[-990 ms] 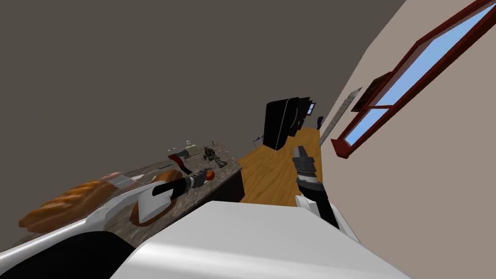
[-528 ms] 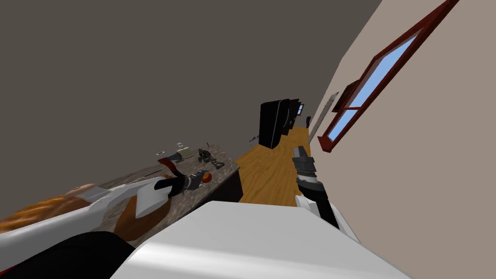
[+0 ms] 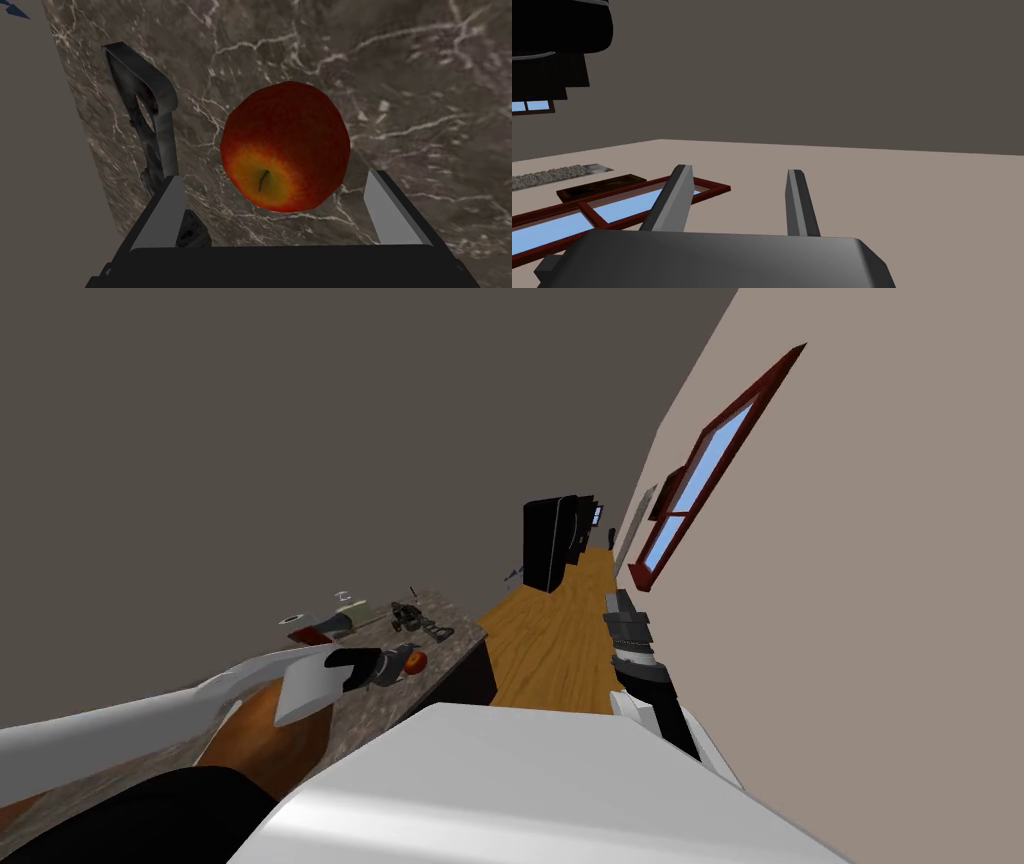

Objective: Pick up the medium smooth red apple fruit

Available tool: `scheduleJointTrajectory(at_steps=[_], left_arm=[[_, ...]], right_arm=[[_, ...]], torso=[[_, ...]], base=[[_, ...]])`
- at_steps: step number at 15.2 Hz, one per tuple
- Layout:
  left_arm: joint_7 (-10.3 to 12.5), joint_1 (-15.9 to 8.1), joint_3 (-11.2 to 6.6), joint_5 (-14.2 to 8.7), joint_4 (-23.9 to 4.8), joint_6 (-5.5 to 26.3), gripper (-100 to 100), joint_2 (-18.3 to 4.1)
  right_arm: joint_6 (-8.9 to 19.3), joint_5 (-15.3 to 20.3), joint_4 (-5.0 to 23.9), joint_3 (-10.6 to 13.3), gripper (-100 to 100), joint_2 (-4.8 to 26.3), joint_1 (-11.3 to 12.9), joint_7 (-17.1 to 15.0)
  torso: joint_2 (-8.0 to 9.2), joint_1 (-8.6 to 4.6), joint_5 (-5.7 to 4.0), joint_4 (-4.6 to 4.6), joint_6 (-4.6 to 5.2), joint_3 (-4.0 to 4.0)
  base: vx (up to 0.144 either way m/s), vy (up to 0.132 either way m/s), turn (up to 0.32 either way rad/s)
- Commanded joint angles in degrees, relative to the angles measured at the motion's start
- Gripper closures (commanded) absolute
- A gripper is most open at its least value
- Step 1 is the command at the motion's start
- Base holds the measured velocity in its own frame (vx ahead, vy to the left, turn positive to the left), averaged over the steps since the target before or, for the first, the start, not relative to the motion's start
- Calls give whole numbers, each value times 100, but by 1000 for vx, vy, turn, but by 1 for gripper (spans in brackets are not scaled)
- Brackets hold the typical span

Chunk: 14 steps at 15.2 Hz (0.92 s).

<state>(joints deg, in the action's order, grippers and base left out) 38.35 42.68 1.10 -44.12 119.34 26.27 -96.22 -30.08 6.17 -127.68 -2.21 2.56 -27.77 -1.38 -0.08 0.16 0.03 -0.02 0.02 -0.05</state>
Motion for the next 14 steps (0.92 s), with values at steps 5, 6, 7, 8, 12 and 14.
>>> scheduleJointTrajectory(at_steps=[5, 6, 7, 8, 12, 14], left_arm=[[281, 125, 58, -430, -109, 457, -100, -748], [349, 160, 76, -530, -126, 568, -100, -885], [408, 193, 95, -619, -138, 666, -100, -1048], [408, 193, 95, -619, -138, 666, -100, -1052], [551, 287, 159, -837, -156, 899, -100, -1379], [442, 279, 233, -720, -273, 788, -100, -1178]], right_arm=[[0, 0, 0, 0, 0, 0, 0, 0], [0, 0, 0, 0, 0, 0, 0, 0], [0, 0, 0, 0, 0, 0, 0, 0], [0, 0, 0, 0, 0, 0, 1, 0], [0, 0, 0, 0, 0, 0, 0, 0], [0, 0, 0, 0, 0, 0, -1, 0]], torso=[[0, -3, -1, 0, -2, 0], [-1, -5, -1, 0, 0, 0], [0, -7, -2, 0, 2, 0], [1, -8, -2, 0, 3, 1], [-2, -14, -3, 0, -1, -1], [-5, -11, -2, 0, -5, -2]], base=[[-32, 8, -192], [-39, -1, -266], [-45, -5, -308], [-37, -5, -206], [-23, -15, -166], [-2, -10, -58]])
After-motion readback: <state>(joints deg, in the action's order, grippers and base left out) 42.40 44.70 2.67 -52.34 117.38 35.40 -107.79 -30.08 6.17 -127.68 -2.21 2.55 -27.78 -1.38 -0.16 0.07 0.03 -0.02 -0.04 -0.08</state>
